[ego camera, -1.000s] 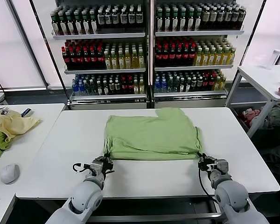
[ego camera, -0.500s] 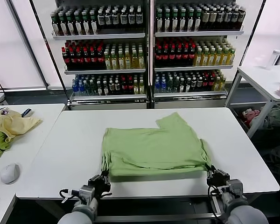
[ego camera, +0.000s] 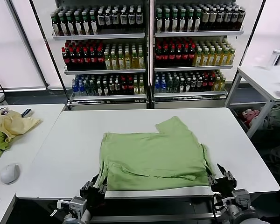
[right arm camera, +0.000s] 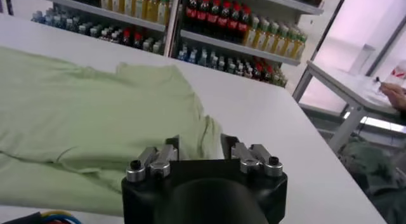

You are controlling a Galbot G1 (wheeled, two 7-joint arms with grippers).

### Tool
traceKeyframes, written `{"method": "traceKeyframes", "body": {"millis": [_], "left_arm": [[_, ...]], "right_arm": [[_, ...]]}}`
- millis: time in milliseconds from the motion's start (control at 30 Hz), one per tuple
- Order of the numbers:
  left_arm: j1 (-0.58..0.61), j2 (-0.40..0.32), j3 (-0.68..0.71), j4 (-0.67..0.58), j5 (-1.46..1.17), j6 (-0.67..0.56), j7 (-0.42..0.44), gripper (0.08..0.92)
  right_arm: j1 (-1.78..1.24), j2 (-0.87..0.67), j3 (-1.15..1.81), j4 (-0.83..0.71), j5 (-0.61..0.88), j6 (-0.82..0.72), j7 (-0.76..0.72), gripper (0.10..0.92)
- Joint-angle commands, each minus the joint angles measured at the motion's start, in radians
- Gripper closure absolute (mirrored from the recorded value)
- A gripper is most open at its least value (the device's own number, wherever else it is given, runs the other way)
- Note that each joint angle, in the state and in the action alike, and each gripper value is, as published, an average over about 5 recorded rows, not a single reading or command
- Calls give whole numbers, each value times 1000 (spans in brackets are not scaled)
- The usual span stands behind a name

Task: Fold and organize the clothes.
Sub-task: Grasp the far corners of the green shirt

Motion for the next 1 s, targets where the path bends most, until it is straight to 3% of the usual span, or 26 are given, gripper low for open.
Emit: {"method": "traceKeyframes", "body": {"millis": [33, 167, 367, 700, 1000], "left_arm": [[-189, 22, -4, 131, -66, -28, -8, 440], [-353, 40, 35, 248, -129, -29, -11, 319], [-580, 47, 119, 428, -200, -32, -10, 189], [-847, -30, 227, 770, -224, -36, -10, 177], [-943, -93, 261, 966, -194, -29, -13, 177]], "right_arm": [[290, -26, -124, -140, 41, 5, 40, 282], [491, -16, -244, -283, 77, -17, 52, 213], [732, 22, -349, -496, 152, -40, 61, 203], [980, 108, -465, -830, 173, -47, 30, 203], [1138, 204, -506, -1107, 118, -29, -8, 203]]}}
